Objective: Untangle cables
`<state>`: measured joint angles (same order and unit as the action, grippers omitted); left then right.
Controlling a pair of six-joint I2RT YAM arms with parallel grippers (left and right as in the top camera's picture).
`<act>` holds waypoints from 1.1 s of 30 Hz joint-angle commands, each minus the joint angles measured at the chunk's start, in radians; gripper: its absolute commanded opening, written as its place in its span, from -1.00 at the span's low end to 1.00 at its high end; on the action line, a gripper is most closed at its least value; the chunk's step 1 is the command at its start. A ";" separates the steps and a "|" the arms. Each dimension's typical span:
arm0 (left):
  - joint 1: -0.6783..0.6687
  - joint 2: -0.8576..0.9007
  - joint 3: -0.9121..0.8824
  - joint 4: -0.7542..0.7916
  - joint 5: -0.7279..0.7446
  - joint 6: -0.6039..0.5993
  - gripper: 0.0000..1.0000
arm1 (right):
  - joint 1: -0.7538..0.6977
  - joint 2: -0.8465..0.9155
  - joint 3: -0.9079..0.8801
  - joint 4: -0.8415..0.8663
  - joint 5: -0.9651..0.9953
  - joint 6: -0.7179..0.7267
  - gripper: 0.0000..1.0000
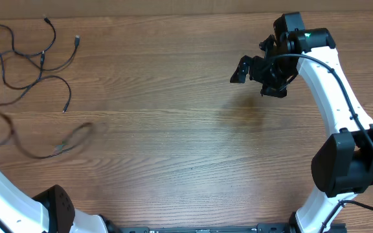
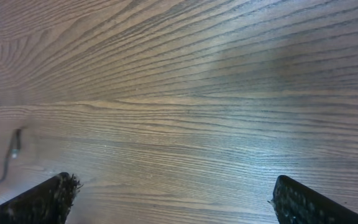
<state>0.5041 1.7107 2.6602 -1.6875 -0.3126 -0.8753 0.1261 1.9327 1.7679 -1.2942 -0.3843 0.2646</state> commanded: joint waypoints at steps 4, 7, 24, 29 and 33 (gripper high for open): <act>0.132 -0.009 -0.119 -0.002 -0.143 -0.075 -0.91 | 0.004 -0.040 0.018 0.005 0.010 -0.008 1.00; 0.227 -0.009 -0.274 -0.002 -0.143 -0.153 -0.92 | 0.004 -0.040 0.018 0.006 0.010 -0.008 1.00; 0.333 0.032 -1.149 0.523 -0.120 -0.063 -0.92 | 0.004 -0.040 0.018 0.006 0.010 -0.008 1.00; 0.333 0.033 -1.343 0.659 -0.086 -0.060 -0.79 | 0.004 -0.040 0.018 0.006 0.010 -0.007 1.00; 0.333 0.033 -1.419 0.704 0.089 -0.060 -0.70 | 0.004 -0.040 0.018 0.006 0.010 -0.007 1.00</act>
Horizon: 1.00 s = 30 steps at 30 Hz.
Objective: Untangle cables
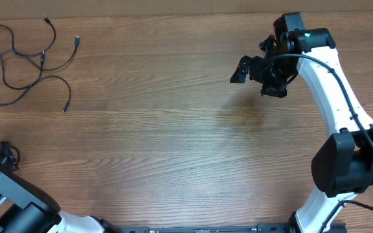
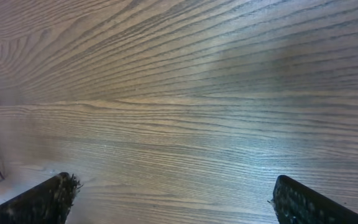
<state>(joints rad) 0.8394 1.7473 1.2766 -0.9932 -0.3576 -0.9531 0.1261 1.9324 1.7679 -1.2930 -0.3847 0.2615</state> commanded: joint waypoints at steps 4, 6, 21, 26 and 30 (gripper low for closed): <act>-0.003 -0.003 -0.066 0.022 0.431 0.018 -0.70 | 0.004 -0.040 0.018 0.005 0.010 -0.005 1.00; -0.003 -0.003 -0.066 0.018 0.542 0.021 -0.32 | 0.004 -0.040 0.018 0.005 0.010 -0.005 1.00; -0.003 -0.023 0.098 0.038 0.919 0.221 0.61 | 0.004 -0.040 0.018 0.005 0.010 -0.005 0.99; -0.002 -0.018 0.161 0.045 0.390 0.191 0.58 | 0.004 -0.040 0.018 0.003 0.010 -0.004 1.00; 0.000 -0.008 0.126 0.067 0.140 0.164 0.53 | 0.004 -0.040 0.018 0.004 0.010 -0.004 1.00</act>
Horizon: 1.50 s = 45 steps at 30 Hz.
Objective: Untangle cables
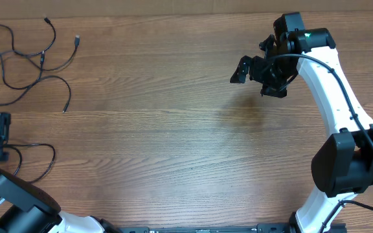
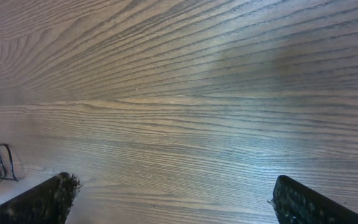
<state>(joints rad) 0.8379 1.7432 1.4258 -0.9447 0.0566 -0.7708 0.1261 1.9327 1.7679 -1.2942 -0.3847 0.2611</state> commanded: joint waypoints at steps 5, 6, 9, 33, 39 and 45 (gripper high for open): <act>0.001 0.043 -0.058 0.122 -0.308 0.032 0.58 | 0.004 -0.040 0.017 0.001 0.010 -0.004 1.00; 0.002 0.064 -0.058 0.140 -0.308 0.048 0.61 | 0.004 -0.040 0.016 -0.002 0.010 -0.004 1.00; 0.015 0.151 -0.058 0.179 -0.336 0.069 0.62 | 0.004 -0.040 0.007 -0.009 0.010 -0.004 1.00; 0.043 0.256 0.057 -0.198 -0.208 0.016 -0.92 | 0.004 -0.040 -0.015 0.005 0.010 -0.004 1.00; 0.017 0.256 0.182 -0.245 -0.270 0.108 -0.91 | 0.004 -0.040 -0.015 0.013 0.010 -0.003 1.00; -0.149 0.258 0.175 -0.172 -0.568 0.117 -0.90 | 0.004 -0.040 -0.015 0.008 -0.006 0.000 1.00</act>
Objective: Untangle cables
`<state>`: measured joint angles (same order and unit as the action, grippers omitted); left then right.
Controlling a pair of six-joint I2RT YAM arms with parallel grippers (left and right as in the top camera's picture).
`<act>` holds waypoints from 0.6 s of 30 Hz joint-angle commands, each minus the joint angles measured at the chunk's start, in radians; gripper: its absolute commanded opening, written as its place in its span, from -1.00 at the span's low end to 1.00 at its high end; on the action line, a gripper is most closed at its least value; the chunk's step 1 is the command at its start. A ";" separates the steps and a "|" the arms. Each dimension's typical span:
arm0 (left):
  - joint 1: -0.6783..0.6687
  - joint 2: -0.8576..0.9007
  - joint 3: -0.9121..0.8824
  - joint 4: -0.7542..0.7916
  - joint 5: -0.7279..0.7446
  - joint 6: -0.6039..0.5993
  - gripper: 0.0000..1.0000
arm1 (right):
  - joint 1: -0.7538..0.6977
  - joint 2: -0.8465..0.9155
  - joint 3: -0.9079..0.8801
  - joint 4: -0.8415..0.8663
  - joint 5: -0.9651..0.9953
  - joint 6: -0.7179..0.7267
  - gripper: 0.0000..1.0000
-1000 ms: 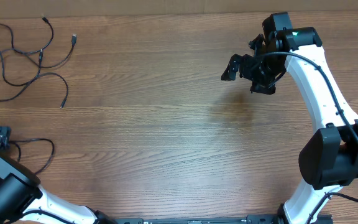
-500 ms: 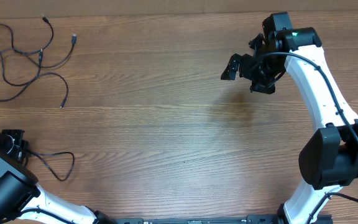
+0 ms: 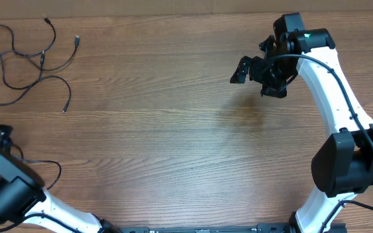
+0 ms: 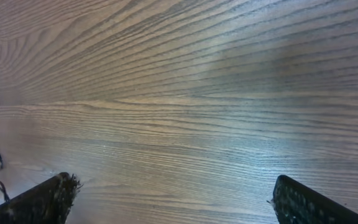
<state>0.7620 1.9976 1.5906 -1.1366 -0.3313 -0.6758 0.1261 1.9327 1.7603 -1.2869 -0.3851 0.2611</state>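
A tangle of thin black cables (image 3: 42,58) lies at the table's far left corner. One separate black cable (image 3: 58,169) loops on the wood at the near left, beside my left arm. My left gripper sits at the left edge; its jaws cannot be made out. My right gripper (image 3: 258,74) hangs above bare wood at the far right, open and holding nothing. In the right wrist view its fingers (image 4: 45,199) stand wide apart, and a cable end and a cable loop show at the left edge.
The wooden table (image 3: 173,142) stretches between the two arms. The right arm's white links (image 3: 339,103) run down the right side to its base at the near edge. The table's far edge runs along the top of the overhead view.
My left arm has shifted at the left edge, its gripper now a little nearer. The separate cable's loop lies slightly nearer and further right. The right arm has not moved.
First a cable stretched, blurred, from the tangle toward the near left. Then it was gone from that spot, with my left arm at the left edge. Later a loop lay beside my left gripper, apart from the tangle, as it does now. The right gripper stayed open throughout.
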 commanded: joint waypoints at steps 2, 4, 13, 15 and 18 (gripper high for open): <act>-0.116 0.004 -0.001 0.042 -0.230 0.022 -0.78 | 0.004 -0.040 -0.007 -0.001 -0.012 0.000 1.00; -0.142 0.005 -0.008 0.048 -0.256 0.022 -0.68 | 0.004 -0.040 -0.007 -0.003 -0.012 0.000 1.00; -0.120 0.011 -0.075 0.071 -0.229 -0.019 -0.60 | 0.004 -0.040 -0.007 -0.002 -0.012 0.000 0.99; -0.116 0.011 -0.077 0.093 -0.163 -0.019 -0.31 | 0.004 -0.040 -0.007 -0.002 -0.012 0.000 1.00; -0.106 0.011 -0.077 0.111 -0.126 -0.019 0.35 | 0.004 -0.040 -0.007 -0.005 -0.012 -0.001 1.00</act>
<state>0.6437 1.9980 1.5253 -1.0397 -0.5137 -0.6811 0.1261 1.9324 1.7603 -1.2938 -0.3889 0.2615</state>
